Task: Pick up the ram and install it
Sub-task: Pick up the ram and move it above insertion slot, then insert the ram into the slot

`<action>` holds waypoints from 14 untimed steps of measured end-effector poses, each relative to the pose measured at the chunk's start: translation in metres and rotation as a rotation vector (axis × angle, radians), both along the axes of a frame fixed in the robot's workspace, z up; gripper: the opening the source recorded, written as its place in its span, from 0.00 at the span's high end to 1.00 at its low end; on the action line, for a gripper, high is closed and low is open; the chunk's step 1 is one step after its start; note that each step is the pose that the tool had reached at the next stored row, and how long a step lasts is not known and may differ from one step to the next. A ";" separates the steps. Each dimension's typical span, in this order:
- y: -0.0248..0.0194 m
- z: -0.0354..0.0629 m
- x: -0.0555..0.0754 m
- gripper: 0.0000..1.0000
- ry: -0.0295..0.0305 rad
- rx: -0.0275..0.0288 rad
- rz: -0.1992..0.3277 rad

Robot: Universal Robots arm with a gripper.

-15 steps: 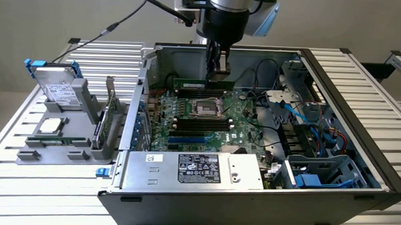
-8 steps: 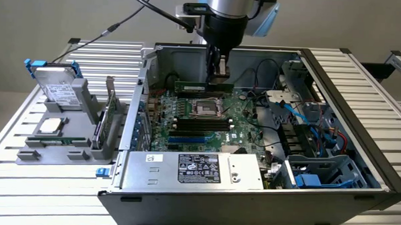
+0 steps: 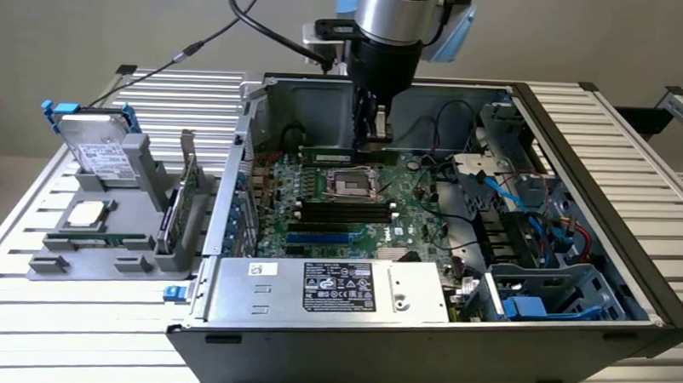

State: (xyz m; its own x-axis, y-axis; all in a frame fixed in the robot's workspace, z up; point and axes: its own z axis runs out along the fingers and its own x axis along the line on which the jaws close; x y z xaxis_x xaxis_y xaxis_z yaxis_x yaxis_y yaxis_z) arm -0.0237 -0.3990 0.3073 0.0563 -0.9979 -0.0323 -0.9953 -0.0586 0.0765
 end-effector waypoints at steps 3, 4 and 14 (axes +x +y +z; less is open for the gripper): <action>0.0000 -0.0054 0.001 0.86 -0.0005 -0.0001 0.002; 0.0001 -0.0071 0.001 0.86 -0.0008 -0.0001 0.002; 0.0004 -0.0087 0.002 0.86 0.0140 0.0000 0.003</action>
State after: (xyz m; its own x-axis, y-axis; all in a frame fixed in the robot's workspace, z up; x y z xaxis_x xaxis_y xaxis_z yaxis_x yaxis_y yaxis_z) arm -0.0221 -0.3986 0.2986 0.0583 -0.9977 -0.0330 -0.9940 -0.0611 0.0904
